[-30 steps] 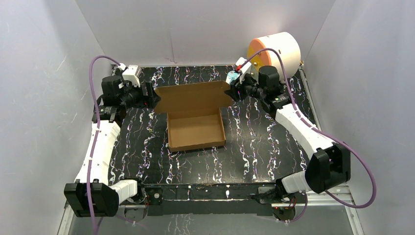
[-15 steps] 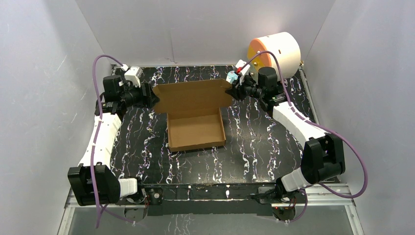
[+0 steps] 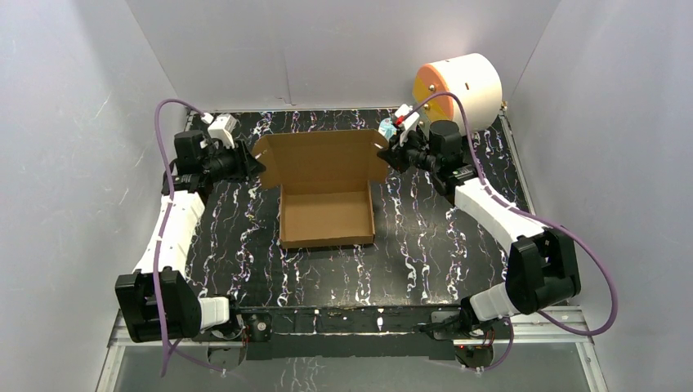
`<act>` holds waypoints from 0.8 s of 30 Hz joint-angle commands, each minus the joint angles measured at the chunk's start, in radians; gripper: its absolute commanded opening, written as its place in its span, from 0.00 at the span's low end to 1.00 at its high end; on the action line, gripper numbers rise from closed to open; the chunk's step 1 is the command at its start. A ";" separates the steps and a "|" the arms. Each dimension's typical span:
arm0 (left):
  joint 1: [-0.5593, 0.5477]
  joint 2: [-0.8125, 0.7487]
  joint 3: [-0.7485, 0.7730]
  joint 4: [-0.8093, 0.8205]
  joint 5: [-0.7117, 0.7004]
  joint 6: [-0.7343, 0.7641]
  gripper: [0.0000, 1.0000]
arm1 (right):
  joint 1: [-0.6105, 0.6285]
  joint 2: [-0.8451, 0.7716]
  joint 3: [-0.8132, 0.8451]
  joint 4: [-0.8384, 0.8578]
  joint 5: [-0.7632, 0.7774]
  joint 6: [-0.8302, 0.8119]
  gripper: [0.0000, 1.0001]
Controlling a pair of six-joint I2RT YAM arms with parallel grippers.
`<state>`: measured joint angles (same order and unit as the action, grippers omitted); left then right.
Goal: Fold the paper box
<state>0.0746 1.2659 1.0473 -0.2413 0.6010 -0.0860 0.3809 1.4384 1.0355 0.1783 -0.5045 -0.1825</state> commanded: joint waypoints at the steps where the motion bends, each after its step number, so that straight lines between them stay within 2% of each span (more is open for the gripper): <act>1: -0.016 -0.054 -0.039 0.053 0.055 -0.092 0.33 | 0.060 -0.058 -0.012 0.072 0.172 0.063 0.15; 5: -0.052 -0.077 -0.074 0.094 0.037 -0.138 0.33 | 0.113 -0.070 -0.033 0.101 0.319 0.097 0.14; 15: -0.140 -0.076 -0.092 0.162 -0.027 -0.205 0.33 | 0.206 -0.075 -0.066 0.178 0.564 0.240 0.18; 24: -0.190 -0.104 -0.130 0.224 -0.143 -0.318 0.33 | 0.276 -0.031 -0.028 0.162 0.770 0.343 0.13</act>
<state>-0.0910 1.2137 0.9344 -0.0742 0.5014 -0.3264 0.6159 1.3983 0.9672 0.2726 0.1375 0.0826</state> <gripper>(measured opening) 0.333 0.140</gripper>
